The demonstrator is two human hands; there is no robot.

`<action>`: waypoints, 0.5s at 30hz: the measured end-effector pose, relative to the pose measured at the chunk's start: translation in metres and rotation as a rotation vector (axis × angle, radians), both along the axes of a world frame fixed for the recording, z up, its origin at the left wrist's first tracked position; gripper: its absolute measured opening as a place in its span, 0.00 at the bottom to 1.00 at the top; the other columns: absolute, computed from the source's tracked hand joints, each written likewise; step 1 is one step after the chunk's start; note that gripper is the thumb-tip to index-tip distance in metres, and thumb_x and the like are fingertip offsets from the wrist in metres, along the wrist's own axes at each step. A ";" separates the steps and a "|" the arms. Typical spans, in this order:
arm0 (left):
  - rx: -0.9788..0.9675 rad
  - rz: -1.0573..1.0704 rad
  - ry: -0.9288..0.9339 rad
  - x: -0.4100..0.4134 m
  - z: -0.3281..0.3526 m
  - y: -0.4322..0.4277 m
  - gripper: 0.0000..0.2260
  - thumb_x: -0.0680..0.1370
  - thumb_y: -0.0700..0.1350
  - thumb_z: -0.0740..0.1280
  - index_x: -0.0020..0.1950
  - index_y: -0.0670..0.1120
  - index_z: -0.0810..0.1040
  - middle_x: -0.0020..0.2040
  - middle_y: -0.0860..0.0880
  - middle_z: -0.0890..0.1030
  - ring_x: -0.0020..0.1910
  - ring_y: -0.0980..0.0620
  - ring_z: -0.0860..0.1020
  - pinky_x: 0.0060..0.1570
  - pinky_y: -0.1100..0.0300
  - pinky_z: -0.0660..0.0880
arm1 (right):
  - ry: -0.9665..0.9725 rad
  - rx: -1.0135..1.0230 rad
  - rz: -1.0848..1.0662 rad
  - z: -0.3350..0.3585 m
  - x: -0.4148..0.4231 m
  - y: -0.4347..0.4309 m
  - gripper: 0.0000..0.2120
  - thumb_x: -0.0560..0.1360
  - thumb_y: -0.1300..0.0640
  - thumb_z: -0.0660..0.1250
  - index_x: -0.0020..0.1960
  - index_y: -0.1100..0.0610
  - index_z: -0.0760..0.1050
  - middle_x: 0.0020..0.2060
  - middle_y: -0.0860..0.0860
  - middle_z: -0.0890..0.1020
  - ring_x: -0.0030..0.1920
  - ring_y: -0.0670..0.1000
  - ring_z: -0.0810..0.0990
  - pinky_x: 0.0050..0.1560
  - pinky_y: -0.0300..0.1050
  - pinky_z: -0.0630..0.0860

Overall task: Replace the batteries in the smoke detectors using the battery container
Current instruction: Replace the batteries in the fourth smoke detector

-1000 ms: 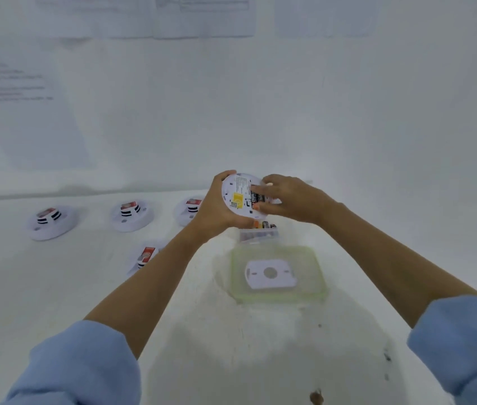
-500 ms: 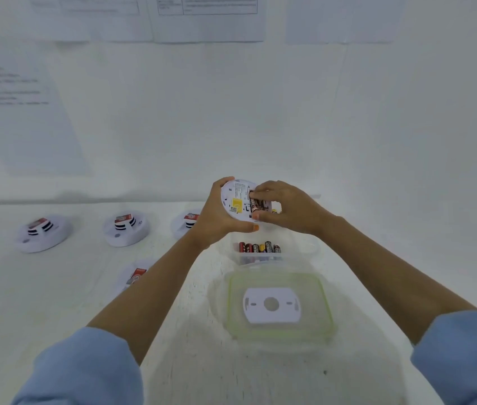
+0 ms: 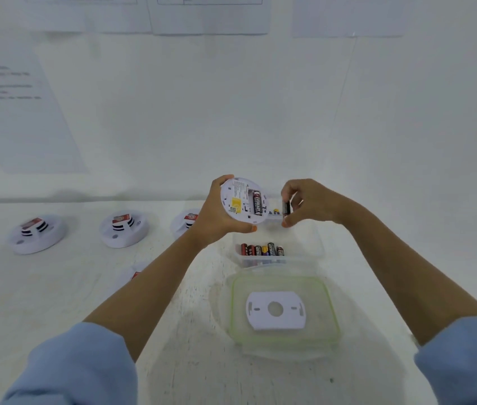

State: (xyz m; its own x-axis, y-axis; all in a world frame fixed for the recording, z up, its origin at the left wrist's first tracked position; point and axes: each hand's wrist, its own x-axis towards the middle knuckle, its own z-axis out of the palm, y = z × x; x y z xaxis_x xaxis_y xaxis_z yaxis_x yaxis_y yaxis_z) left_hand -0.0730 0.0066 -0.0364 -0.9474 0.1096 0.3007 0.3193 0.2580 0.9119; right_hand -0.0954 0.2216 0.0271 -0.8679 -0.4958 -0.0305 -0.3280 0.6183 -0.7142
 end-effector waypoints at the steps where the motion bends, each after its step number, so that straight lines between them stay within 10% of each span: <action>1: -0.005 0.001 0.004 0.000 -0.001 -0.002 0.45 0.58 0.30 0.79 0.68 0.43 0.58 0.57 0.56 0.70 0.55 0.63 0.73 0.49 0.71 0.74 | -0.024 0.100 0.024 -0.004 0.000 0.002 0.18 0.62 0.68 0.76 0.36 0.54 0.68 0.29 0.49 0.74 0.25 0.44 0.70 0.26 0.32 0.65; 8: -0.006 0.002 0.029 0.002 -0.001 -0.005 0.45 0.56 0.37 0.79 0.67 0.45 0.59 0.58 0.55 0.70 0.53 0.71 0.72 0.49 0.72 0.73 | -0.080 0.406 0.100 -0.027 0.004 -0.004 0.13 0.65 0.59 0.77 0.39 0.55 0.71 0.36 0.44 0.71 0.37 0.47 0.71 0.36 0.37 0.66; 15: 0.018 -0.016 0.044 0.005 -0.005 0.002 0.45 0.55 0.36 0.79 0.67 0.46 0.59 0.59 0.52 0.70 0.53 0.70 0.72 0.50 0.69 0.75 | 0.141 -0.095 -0.086 -0.010 0.003 -0.017 0.06 0.75 0.56 0.66 0.51 0.53 0.73 0.39 0.49 0.73 0.34 0.45 0.72 0.35 0.36 0.67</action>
State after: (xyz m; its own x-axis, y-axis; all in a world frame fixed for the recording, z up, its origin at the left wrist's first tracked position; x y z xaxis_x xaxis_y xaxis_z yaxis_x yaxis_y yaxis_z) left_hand -0.0678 0.0082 -0.0411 -0.9313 0.1191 0.3441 0.3632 0.2363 0.9012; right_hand -0.0928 0.2044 0.0170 -0.8998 -0.4140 0.1378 -0.3775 0.5803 -0.7217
